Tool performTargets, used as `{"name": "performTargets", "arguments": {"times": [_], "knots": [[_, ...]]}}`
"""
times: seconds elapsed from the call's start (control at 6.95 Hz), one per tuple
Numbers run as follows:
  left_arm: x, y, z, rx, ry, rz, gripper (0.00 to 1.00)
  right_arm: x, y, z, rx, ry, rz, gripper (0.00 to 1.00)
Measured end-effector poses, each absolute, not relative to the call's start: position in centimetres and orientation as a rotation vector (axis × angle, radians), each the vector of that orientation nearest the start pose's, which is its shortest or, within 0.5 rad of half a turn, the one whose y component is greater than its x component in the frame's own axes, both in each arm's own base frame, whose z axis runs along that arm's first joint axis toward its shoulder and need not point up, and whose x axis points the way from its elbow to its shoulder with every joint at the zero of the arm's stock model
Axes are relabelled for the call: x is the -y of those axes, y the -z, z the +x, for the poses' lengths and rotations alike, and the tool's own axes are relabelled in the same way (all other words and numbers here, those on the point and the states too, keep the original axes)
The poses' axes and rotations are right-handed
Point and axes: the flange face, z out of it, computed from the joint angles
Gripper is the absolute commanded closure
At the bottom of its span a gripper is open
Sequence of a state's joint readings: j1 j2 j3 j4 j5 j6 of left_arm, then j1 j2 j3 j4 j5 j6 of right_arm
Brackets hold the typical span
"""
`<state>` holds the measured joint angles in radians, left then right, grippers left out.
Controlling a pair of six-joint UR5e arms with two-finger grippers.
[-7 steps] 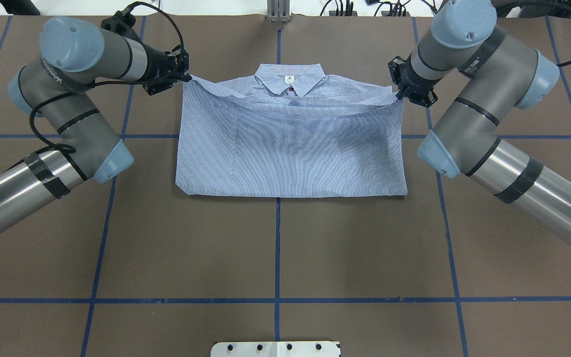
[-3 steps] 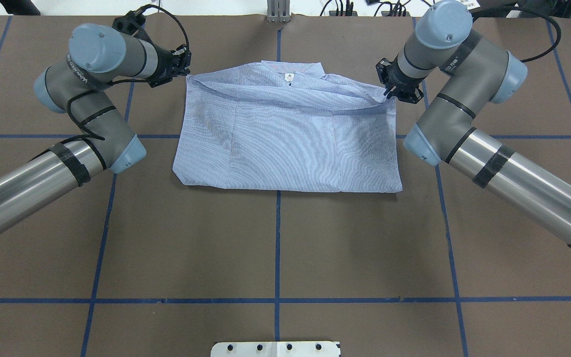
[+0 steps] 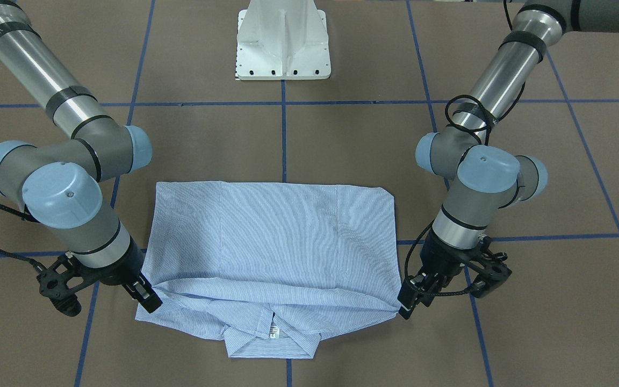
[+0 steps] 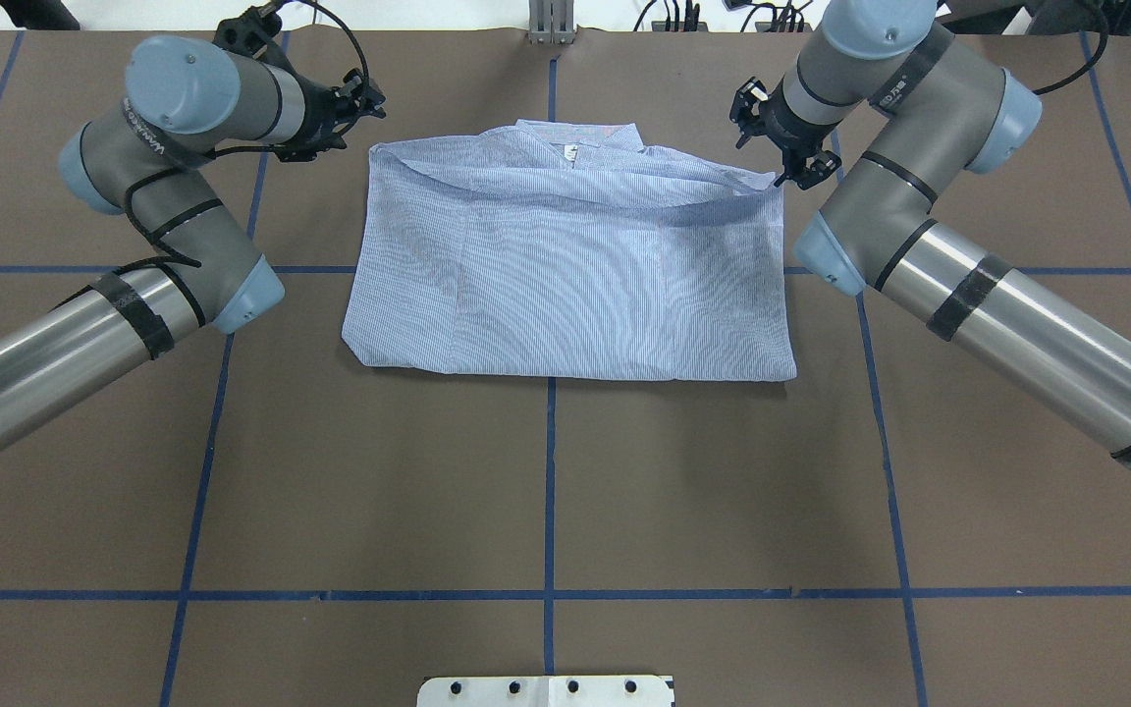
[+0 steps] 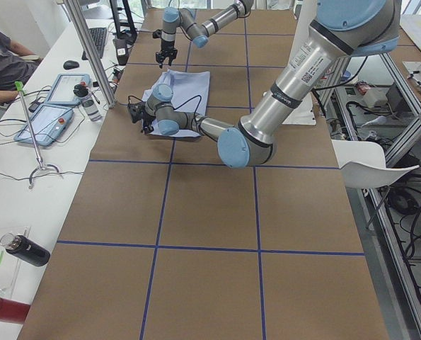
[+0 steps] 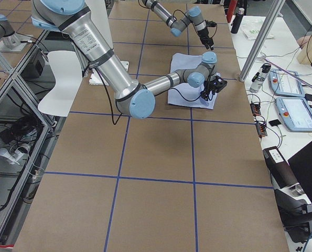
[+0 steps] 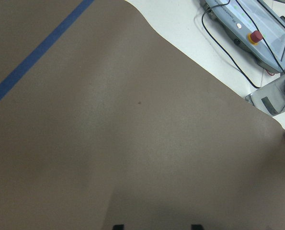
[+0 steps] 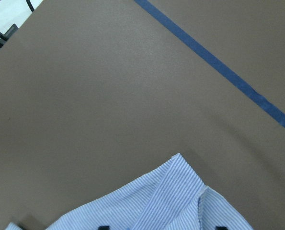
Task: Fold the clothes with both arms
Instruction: 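Open both grippers and move the right gripper to the folded edge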
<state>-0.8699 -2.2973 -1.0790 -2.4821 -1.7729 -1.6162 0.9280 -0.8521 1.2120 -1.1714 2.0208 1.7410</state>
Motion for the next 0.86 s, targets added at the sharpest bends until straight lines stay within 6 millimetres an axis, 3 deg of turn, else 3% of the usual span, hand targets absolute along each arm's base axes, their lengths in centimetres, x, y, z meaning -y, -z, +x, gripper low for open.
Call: {"name": "performTargets", "arguments": {"times": [0.14,0.43,0.86], "knots": [[67.7,-33.0,41.7,-1.162,0.688,0.305,0.09,67.3,-33.4,-37.4,0.924,-0.845,-0.162,0.00],[65.7,-33.0,40.2,-1.198,0.649,0.271,0.09,60.7,-35.6,-34.9,0.974,-0.796,-0.199,0.00],[64.7,-33.1,39.1,-1.215,0.638,0.265,0.09,47.3,-39.3,-39.6,0.939,-0.749,-0.104,0.00]]}}
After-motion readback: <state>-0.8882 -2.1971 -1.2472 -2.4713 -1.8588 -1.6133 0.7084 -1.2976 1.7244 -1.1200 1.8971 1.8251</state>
